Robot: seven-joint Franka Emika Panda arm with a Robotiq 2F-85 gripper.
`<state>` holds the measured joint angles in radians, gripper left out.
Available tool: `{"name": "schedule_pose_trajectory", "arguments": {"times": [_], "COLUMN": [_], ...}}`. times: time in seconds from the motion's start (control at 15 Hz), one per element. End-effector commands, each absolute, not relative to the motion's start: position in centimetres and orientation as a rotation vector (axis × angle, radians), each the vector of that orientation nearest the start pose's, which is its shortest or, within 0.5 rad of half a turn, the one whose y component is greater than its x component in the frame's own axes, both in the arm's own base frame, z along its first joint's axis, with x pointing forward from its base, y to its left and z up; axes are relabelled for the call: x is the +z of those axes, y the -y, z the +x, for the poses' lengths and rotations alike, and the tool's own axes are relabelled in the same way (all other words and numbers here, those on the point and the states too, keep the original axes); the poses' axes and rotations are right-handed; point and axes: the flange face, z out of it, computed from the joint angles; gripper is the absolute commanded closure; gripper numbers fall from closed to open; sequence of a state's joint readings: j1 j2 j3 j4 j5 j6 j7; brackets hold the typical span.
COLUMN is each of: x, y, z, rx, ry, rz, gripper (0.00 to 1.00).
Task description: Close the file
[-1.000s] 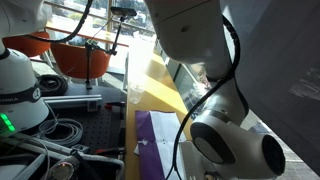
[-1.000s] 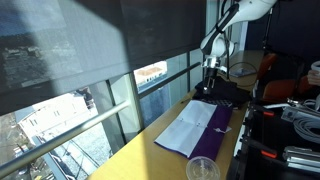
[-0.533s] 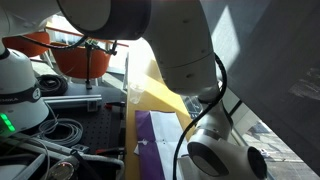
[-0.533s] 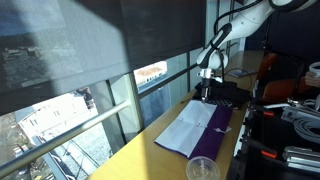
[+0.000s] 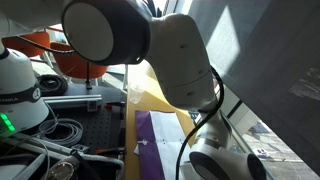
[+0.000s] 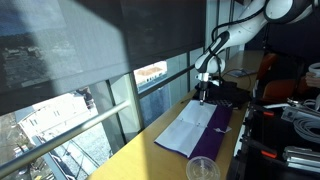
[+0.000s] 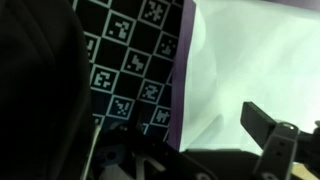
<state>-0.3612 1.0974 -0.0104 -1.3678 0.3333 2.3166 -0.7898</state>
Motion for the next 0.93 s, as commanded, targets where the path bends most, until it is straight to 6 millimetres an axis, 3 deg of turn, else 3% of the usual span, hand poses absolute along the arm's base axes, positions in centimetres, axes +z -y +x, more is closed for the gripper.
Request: {"name": "schedule_pose_trajectory", "arguments": {"times": [0.0, 0.47, 0.53, 0.6, 0.87], "x": [3.6, 4.2, 4.1, 4.1, 4.4], "y": [24.9, 23.0, 22.9, 22.8, 22.9], "z": [66.2, 68.0, 68.1, 68.2, 68.8], "rx": [-0.032, -0.090, -0.093, -0.094, -0.107], "ry": [0.221, 0.176, 0.173, 0.169, 0.153], "rz": [-2.847, -2.802, -2.798, -2.794, -2.789], "gripper": [0.00, 0.00, 0.06, 0.26, 0.58]}}
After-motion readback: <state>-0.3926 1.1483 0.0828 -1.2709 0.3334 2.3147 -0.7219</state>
